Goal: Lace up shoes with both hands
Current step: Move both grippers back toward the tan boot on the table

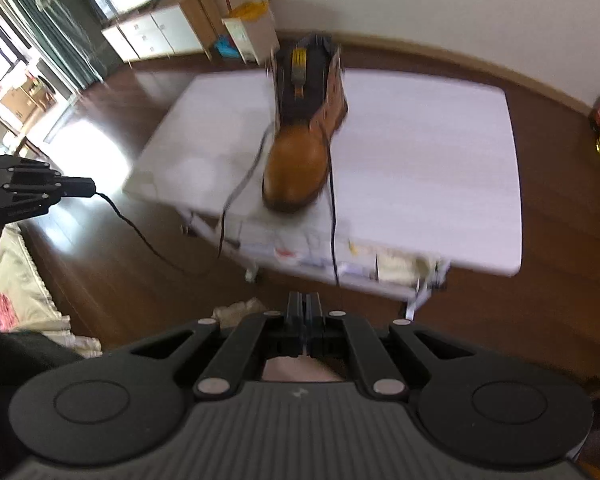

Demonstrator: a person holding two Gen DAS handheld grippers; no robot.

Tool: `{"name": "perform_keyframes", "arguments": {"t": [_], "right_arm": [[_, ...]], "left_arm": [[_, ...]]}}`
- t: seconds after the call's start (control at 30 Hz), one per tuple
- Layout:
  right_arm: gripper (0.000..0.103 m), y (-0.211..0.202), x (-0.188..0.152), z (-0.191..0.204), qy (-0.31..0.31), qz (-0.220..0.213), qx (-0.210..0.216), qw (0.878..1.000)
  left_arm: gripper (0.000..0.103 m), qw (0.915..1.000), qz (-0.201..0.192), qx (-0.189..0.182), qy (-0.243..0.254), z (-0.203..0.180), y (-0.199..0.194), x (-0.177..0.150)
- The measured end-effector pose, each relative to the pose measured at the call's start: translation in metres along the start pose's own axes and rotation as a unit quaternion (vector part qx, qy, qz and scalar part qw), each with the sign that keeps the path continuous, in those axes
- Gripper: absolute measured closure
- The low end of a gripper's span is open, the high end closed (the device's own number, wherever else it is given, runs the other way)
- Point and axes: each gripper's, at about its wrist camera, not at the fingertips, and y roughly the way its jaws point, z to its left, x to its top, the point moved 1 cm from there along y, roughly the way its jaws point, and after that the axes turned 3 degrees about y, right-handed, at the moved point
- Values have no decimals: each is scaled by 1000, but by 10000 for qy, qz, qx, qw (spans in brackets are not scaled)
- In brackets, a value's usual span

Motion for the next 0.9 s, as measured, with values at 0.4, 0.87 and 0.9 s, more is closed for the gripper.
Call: {"name": "perform_keyframes", "arguments": {"t": [0.4,0.87,0.9], "right_arm": [[101,-85,89,-16,-596,-2657,-1121,9557],[101,140,26,-55,-929,-1509,-262,9838],[101,144,25,-56,-940,-1548,-216,9832]], "left_arm": [[101,9654,-1572,1925,794,32,-48,83],[101,9929,-680,676,709,0,160,-48],[101,9929,-667,663,731,3,169,-52]]}}
